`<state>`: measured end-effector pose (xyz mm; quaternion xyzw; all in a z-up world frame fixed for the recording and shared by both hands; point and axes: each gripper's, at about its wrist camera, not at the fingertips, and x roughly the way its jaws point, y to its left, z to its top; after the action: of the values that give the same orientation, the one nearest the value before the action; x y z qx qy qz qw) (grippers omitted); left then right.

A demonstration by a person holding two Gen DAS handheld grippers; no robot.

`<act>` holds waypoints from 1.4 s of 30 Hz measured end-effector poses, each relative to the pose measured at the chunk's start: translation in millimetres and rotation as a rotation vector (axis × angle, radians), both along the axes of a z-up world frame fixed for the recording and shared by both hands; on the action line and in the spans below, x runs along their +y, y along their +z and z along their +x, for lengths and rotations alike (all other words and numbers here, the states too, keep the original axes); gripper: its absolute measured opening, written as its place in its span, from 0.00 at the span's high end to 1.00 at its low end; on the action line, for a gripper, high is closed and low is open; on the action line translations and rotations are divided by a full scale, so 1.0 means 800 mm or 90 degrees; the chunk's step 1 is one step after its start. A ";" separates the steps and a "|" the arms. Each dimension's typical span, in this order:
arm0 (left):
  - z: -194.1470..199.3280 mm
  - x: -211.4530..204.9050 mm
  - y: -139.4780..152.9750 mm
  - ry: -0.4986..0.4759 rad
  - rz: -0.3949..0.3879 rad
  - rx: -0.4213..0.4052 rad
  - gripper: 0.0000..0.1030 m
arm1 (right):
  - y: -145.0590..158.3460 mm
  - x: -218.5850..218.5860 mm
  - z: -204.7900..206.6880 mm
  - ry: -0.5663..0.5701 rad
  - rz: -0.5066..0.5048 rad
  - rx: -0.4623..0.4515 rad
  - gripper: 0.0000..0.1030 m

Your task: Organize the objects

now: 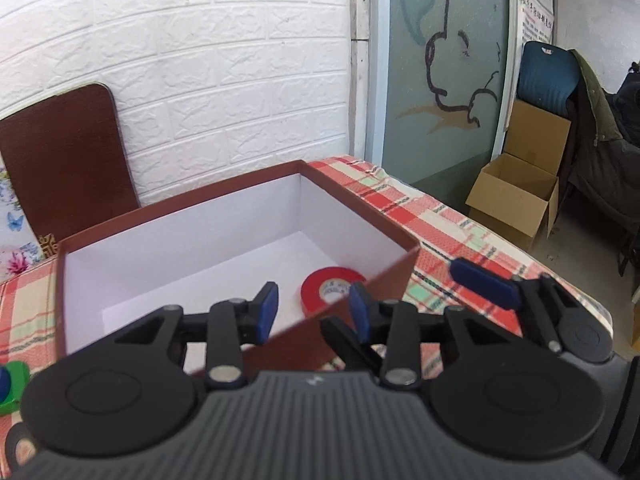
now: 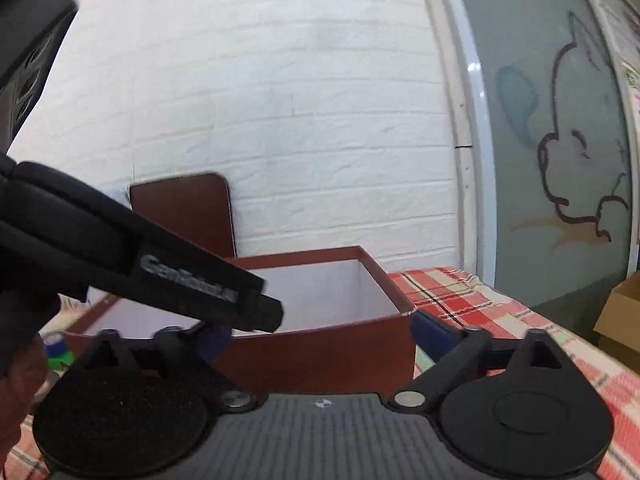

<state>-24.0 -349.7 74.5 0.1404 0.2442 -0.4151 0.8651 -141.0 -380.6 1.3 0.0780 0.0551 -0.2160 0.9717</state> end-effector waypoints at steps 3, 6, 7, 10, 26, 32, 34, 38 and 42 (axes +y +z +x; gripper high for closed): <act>-0.018 0.041 0.000 0.018 -0.007 -0.005 0.55 | -0.011 0.006 -0.002 0.020 0.030 0.008 0.01; -0.023 0.086 -0.010 0.059 -0.004 0.011 0.52 | -0.020 0.016 0.017 0.063 0.069 0.047 0.01; -0.022 0.103 -0.015 0.079 -0.004 0.012 0.50 | -0.026 0.025 0.016 0.076 0.069 0.050 0.01; -0.012 0.152 -0.034 0.155 0.013 0.034 0.43 | -0.035 0.058 0.012 0.083 0.051 0.044 0.00; 0.100 0.425 -0.130 0.530 0.001 0.065 0.41 | -0.038 0.207 0.150 0.402 -0.009 0.292 0.29; 0.099 0.447 -0.144 0.500 -0.087 0.052 0.34 | -0.063 0.257 0.248 0.417 -0.080 0.331 0.29; 0.100 0.442 -0.144 0.499 -0.078 0.048 0.34 | -0.064 0.259 0.269 0.425 -0.077 0.331 0.27; 0.100 0.436 -0.146 0.500 -0.062 0.039 0.33 | -0.064 0.253 0.269 0.432 -0.067 0.340 0.26; 0.099 0.433 -0.147 0.501 -0.056 0.035 0.32 | -0.066 0.235 0.221 0.429 -0.039 0.336 0.26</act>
<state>55.4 -3.4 -42.7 -0.0122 0.2841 -0.0654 0.9565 36.2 -192.5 -51.8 -0.0311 0.3181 0.0997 0.9423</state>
